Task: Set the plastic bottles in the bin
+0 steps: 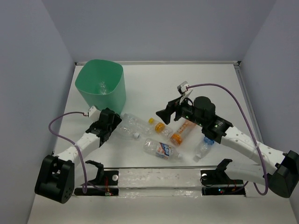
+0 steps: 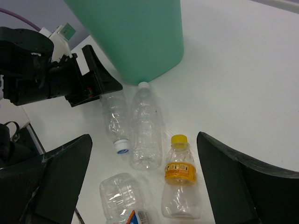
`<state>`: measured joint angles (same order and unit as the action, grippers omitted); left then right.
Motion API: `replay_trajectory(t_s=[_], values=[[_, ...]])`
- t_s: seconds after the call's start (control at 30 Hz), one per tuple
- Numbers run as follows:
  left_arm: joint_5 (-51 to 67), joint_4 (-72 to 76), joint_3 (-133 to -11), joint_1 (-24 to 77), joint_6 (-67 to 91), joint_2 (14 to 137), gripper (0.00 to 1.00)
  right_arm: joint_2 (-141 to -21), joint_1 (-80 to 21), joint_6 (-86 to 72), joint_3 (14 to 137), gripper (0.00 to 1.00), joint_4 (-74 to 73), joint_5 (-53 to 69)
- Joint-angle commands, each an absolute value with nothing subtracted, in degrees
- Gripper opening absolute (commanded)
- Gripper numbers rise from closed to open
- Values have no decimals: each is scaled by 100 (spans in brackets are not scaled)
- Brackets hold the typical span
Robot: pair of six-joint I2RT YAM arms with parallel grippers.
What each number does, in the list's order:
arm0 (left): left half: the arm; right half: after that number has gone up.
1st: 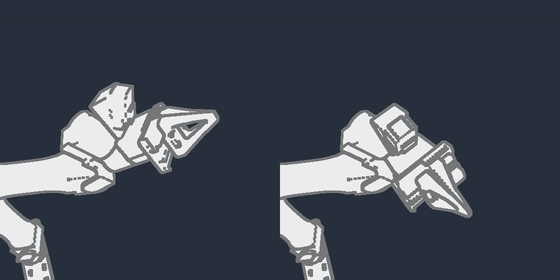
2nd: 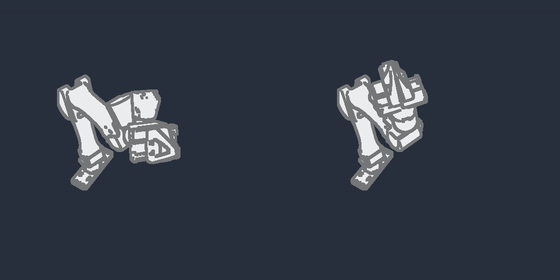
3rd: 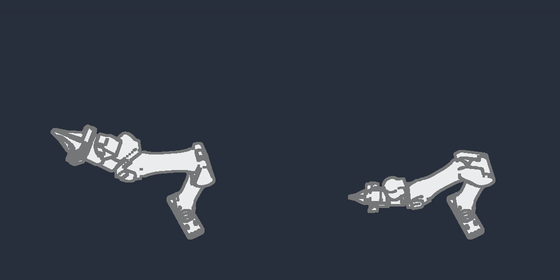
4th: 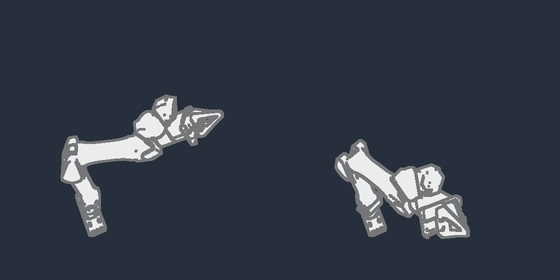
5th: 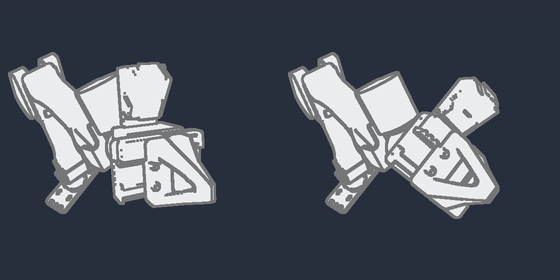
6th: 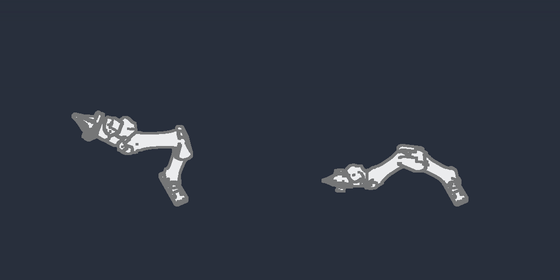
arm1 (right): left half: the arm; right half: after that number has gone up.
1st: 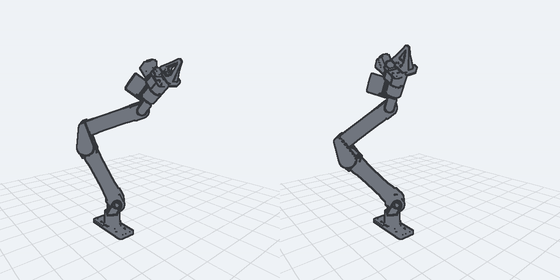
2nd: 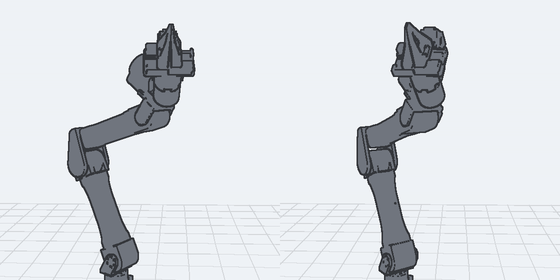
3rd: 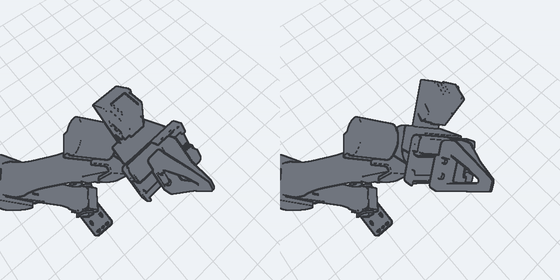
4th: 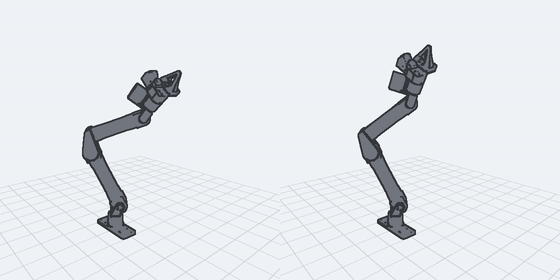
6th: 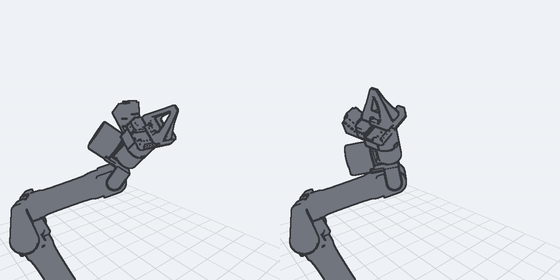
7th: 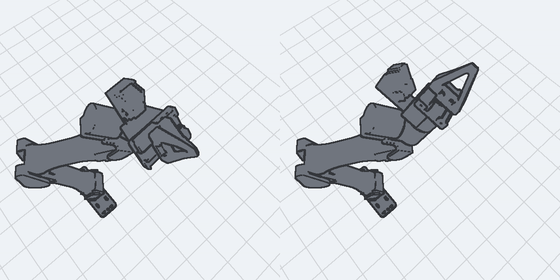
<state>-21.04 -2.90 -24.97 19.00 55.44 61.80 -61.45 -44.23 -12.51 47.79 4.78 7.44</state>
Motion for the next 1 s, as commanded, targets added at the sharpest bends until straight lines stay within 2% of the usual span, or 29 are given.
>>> replay_trajectory(t_s=[0.0,0.13,0.17,0.23,0.37,0.5,0.6,0.7,0.83,0.97], values=[[-2689,158,-2312,1898,5748,6371,93,-5933,-4395,-1301,4711,98,650,809],[-2795,228,-2136,1898,5941,6451,78,-5766,-4395,-1380,4693,98,642,887],[-2795,220,-2144,1898,5889,6416,69,-5713,-4395,-1432,4667,98,624,888],[-2795,133,-2118,1898,5889,6224,60,-5521,-4395,-1485,4580,98,589,862],[-2585,-314,-2118,1951,5644,5512,52,-5108,-4395,-1599,4413,98,274,511],[-2566,-1219,-2398,2240,5432,4125,50,-4773,-4395,-1845,4280,98,-437,-805],[-2523,-1985,-3056,2451,5117,3134,50,-4685,-4395,-2205,4193,98,-1159,-1876],[-2487,-2495,-4441,2470,4643,2630,50,-4431,-4395,-2836,3939,92,-1607,-2651],[-2680,-2479,-5719,2478,4062,3031,50,-4158,-4395,-3469,3718,87,-2240,-3426],[-3205,-1251,-6925,2479,2834,3997,50,-4324,-4342,-4024,3770,82,-3145,-4042]])
